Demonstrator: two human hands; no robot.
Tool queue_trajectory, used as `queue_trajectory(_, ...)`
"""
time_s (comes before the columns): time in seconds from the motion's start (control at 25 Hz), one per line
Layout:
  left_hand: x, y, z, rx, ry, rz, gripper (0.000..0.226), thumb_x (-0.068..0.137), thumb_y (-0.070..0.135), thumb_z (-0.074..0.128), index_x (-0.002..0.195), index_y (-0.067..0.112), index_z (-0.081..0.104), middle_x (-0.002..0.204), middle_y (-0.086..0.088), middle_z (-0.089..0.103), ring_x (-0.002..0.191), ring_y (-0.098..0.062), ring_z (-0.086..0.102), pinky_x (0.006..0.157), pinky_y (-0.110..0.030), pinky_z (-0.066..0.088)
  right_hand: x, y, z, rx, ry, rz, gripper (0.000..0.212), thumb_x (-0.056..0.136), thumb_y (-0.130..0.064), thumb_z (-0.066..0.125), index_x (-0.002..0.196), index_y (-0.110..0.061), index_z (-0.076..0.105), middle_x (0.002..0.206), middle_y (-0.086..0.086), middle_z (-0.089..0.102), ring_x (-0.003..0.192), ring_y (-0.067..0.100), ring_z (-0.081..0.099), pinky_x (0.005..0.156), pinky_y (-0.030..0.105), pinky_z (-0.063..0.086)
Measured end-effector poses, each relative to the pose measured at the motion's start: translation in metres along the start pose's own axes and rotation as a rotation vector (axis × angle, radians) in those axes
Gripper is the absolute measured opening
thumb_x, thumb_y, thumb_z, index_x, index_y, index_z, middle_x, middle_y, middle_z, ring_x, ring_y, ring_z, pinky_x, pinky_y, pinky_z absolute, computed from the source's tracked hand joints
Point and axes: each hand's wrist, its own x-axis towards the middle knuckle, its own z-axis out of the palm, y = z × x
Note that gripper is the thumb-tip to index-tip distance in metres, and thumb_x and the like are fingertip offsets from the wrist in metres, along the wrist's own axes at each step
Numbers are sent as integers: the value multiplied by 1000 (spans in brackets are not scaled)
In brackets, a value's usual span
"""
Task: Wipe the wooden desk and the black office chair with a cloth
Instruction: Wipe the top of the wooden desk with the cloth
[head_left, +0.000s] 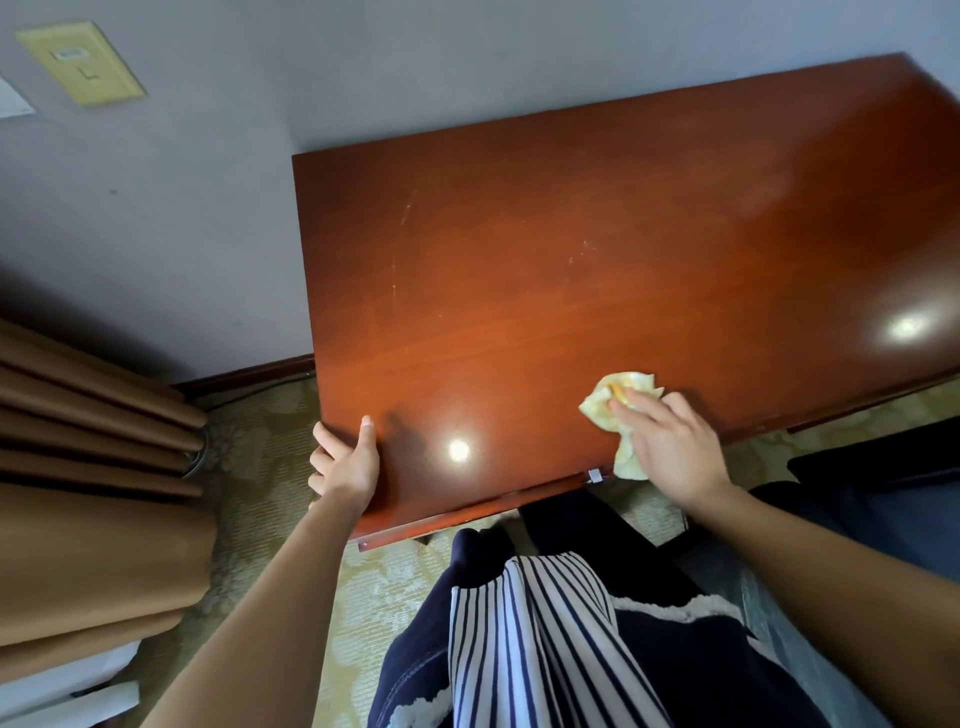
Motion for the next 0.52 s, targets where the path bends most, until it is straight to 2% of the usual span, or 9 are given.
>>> queue_trajectory(0.08, 0, 1, 0, -8, -8, 4, 73, 93, 62, 27, 151, 26, 1, 156, -9, 13, 140, -35, 14, 113, -51, 9, -4, 24, -2, -32, -78, 268, 44, 84, -4, 61, 124, -23, 62, 130, -3, 58, 98, 30, 50, 74, 35, 47)
queue_trajectory(0.16, 1, 2, -1, -25, -3, 2, 72, 94, 60, 28, 151, 26, 1, 156, -10, 13, 139, -36, 14, 113, -50, 9, -5, 44, -3, -21, -101, 508, 41, 92, -10, 50, 129, -27, 57, 136, -3, 53, 109, 28, 42, 79, 37, 44)
queue_trajectory(0.32, 1, 4, 0, -32, 5, 4, 72, 94, 60, 29, 151, 25, 2, 155, -11, 14, 138, -37, 15, 113, -50, 9, 17, 60, -9, 92, -109, 960, 32, 92, -11, 51, 121, -20, 61, 119, 14, 57, 120, 30, 40, 82, 43, 45)
queue_trajectory(0.4, 1, 3, 1, -30, 8, -5, 74, 93, 60, 30, 151, 25, 2, 155, -12, 14, 138, -37, 15, 113, -49, 9, 30, 43, -8, 69, -131, 1016, 30, 89, -14, 56, 118, -14, 62, 114, 19, 57, 119, 31, 44, 82, 42, 47)
queue_trajectory(0.52, 1, 4, 2, -37, 6, -12, 75, 92, 62, 30, 151, 25, 2, 155, -11, 13, 139, -37, 15, 114, -49, 9, 39, -1, 0, 56, -126, 785, 34, 89, -19, 56, 122, -22, 62, 123, 8, 58, 125, 25, 43, 85, 35, 47)
